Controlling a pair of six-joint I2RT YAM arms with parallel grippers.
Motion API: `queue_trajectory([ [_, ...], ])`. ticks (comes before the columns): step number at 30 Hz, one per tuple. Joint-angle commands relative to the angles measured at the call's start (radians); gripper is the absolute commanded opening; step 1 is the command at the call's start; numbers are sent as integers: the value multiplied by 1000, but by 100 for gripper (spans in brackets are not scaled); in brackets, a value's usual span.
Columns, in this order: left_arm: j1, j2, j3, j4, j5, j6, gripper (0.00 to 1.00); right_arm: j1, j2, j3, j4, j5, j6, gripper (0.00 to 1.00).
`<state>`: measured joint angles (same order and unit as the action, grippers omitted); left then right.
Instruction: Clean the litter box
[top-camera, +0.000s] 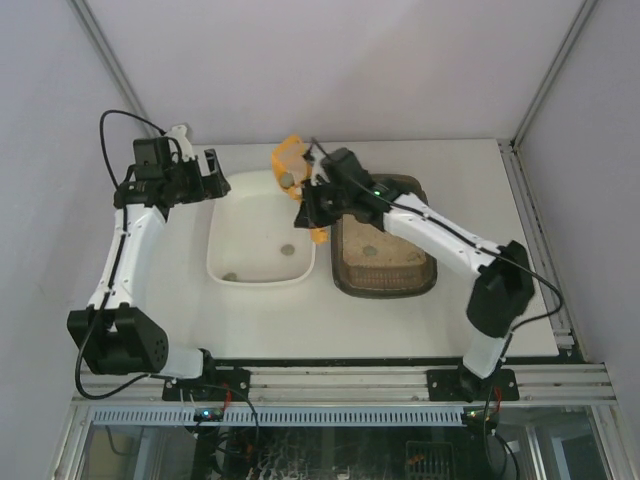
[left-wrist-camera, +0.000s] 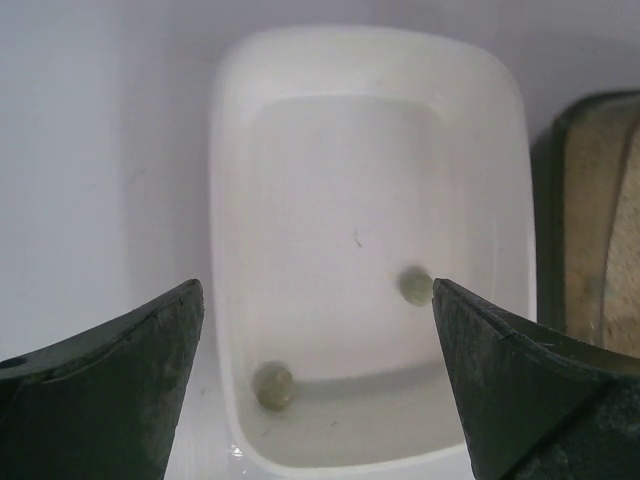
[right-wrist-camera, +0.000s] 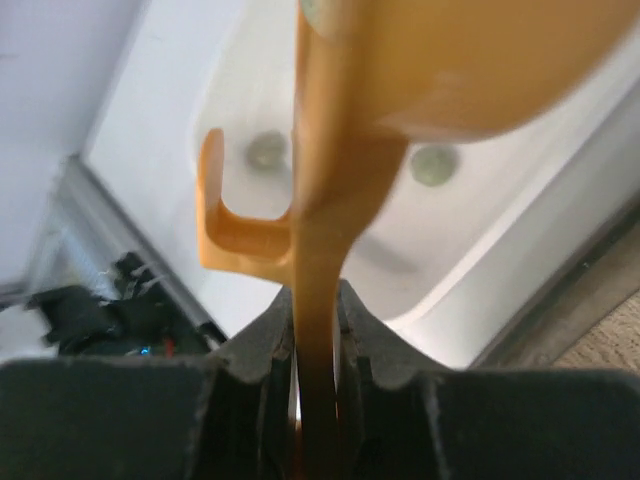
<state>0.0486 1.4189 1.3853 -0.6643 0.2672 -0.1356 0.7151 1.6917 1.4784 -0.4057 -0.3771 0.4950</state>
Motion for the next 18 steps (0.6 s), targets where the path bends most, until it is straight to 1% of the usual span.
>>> queue_trajectory([
  [1,13,-69,68,-1,-273,-55,100,157,250,378,-661,568,-212,0],
  [2,15,-75,65,4,-302,-73,100,202,306,458,-720,648,-224,0],
  [4,20,-91,49,20,-361,-102,100,252,411,591,-803,737,-241,0],
  [7,19,-121,9,56,-440,-124,100,287,503,707,-859,832,-245,0],
  [10,20,-147,-26,78,-463,-124,100,295,517,727,-846,854,-249,0],
  [15,19,-175,-64,104,-450,-111,100,297,491,707,-819,875,-259,0],
  [18,19,-176,-65,106,-441,-111,100,309,459,678,-781,926,-268,0],
])
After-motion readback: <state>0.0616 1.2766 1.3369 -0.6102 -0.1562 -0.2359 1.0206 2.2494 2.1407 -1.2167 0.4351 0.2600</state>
